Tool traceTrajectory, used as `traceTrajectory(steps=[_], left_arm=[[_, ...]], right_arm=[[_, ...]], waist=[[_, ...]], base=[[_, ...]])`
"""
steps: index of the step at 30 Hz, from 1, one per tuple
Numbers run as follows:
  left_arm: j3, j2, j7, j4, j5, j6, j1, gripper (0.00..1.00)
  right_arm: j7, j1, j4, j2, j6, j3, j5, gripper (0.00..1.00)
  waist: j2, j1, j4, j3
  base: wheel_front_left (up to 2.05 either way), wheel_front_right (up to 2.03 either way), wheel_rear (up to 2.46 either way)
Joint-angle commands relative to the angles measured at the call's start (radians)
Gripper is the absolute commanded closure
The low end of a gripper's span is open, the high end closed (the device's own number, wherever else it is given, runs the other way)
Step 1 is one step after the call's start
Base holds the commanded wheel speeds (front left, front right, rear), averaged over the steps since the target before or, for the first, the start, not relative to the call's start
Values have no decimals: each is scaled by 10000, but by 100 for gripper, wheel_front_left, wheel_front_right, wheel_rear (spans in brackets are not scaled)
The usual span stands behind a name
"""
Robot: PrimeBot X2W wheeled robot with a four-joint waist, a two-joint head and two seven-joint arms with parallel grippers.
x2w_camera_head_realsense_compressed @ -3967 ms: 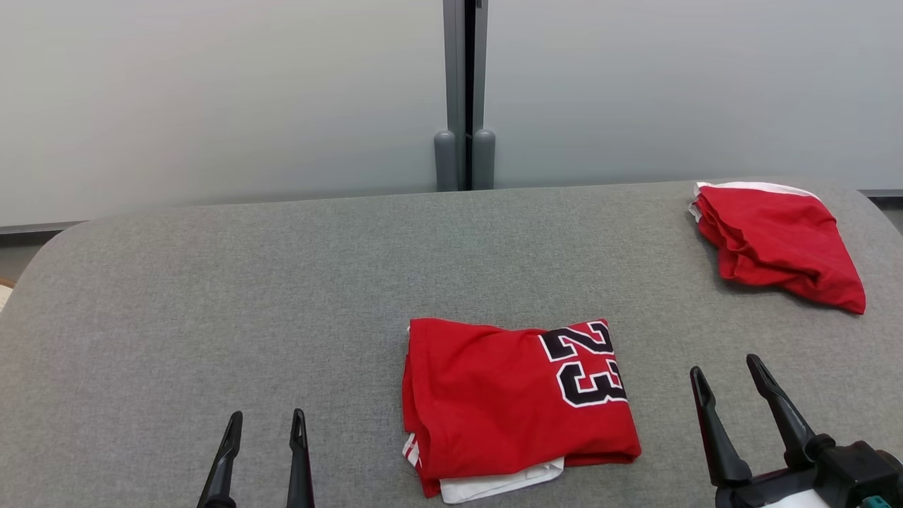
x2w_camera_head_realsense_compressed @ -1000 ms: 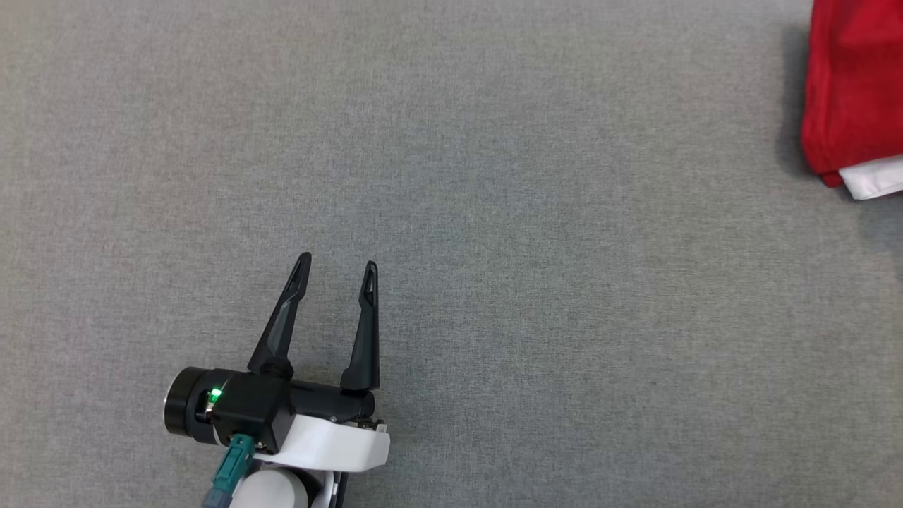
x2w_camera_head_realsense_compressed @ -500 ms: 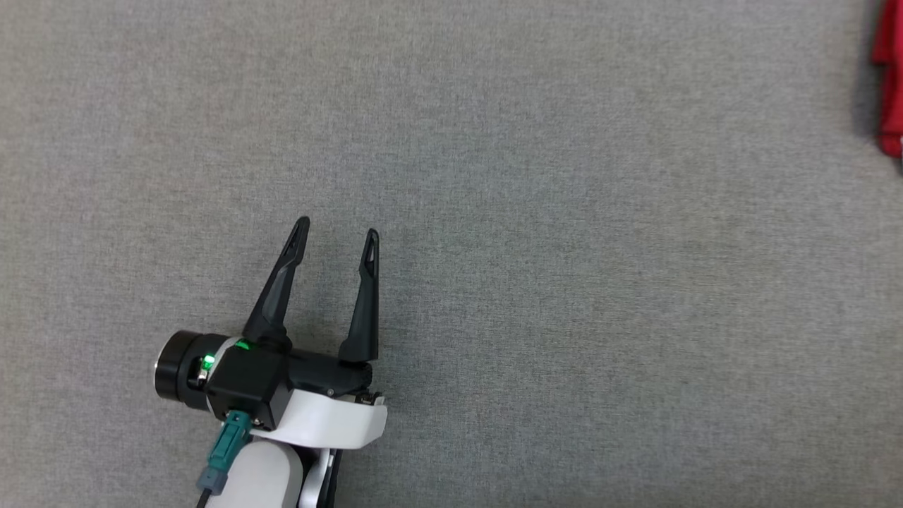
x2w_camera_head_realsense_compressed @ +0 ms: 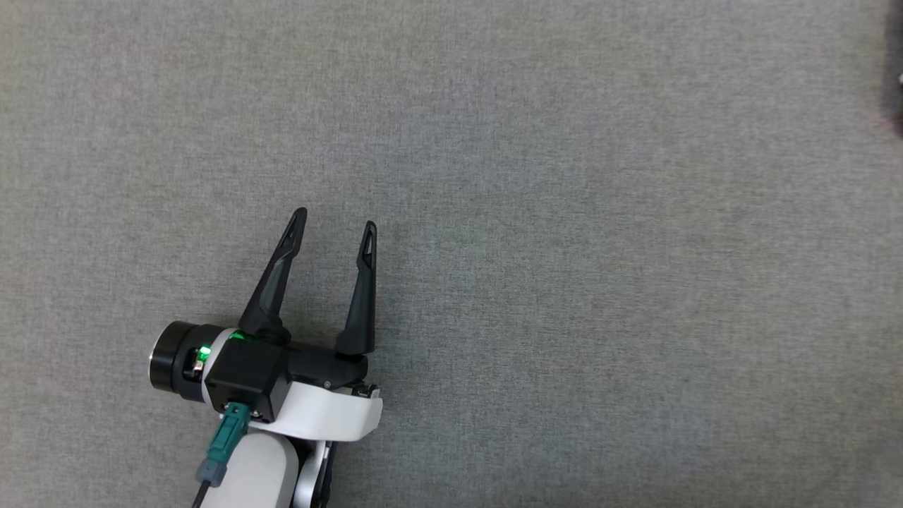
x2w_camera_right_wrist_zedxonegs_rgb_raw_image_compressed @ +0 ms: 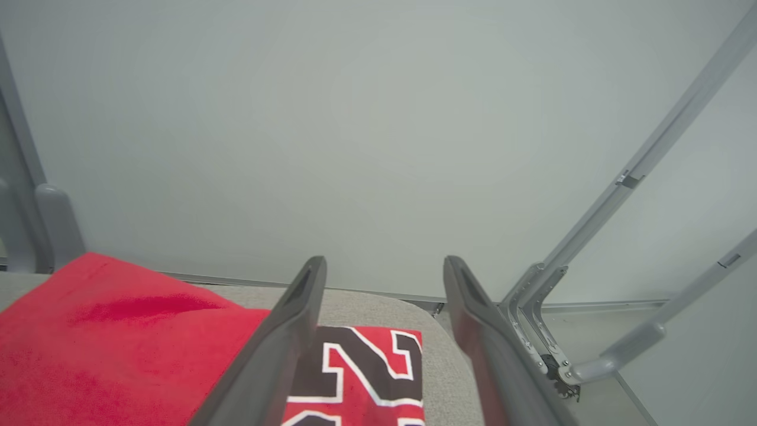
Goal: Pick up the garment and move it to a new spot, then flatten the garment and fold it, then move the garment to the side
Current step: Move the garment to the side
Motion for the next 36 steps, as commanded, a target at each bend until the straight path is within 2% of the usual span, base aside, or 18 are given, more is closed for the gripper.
traceTrajectory(steps=[1, 4, 7, 11, 17, 23, 28, 36], left_arm=[[44, 42, -16, 11, -37, -23, -139, 0], [60, 40, -16, 77, -123, 43, 16, 0], [121, 42, -16, 140, -311, 125, 220, 0], [248, 43, -16, 97, -738, 239, 499, 0], [593, 43, -16, 23, -1419, 171, 1205, 0], [744, 43, -15, 91, -1363, 181, 2013, 0], [823, 40, -14, -15, -1414, 245, 2765, 0], [893, 40, -14, 18, -1373, 352, 3530, 0]], right_arm=[[-38, 548, -328, 410, -10, -323, -461, 0], [-41, 1765, -2002, 1598, -10, -1862, -1628, 0], [-43, 3240, -3690, 3068, -10, -2515, -2264, 0], [-44, 5019, -5533, 4432, -11, -2014, -2231, 0], [-44, 7299, -7020, 5811, -10, -1238, -2267, 0], [-45, 9232, -8643, 6668, -11, -990, -2482, 0], [-45, 10717, -9943, 6941, -11, -1169, -2674, 0], [-45, 12063, -10319, 7043, -11, -1344, -2567, 0]], waist=[[0, -1, -134, -237], [0, -1, -311, -778], [0, -1, -455, -1408], [0, -1, -580, -2299], [0, -1, -759, -3511], [0, -1, -931, -4506], [0, -1, -965, -5231], [0, -1, -888, -5749]], base=[[0, 0, 0], [0, 0, 0], [0, 0, 0], [0, 0, 0], [0, 0, 0], [0, 0, 0], [0, 0, 0], [0, 0, 0]])
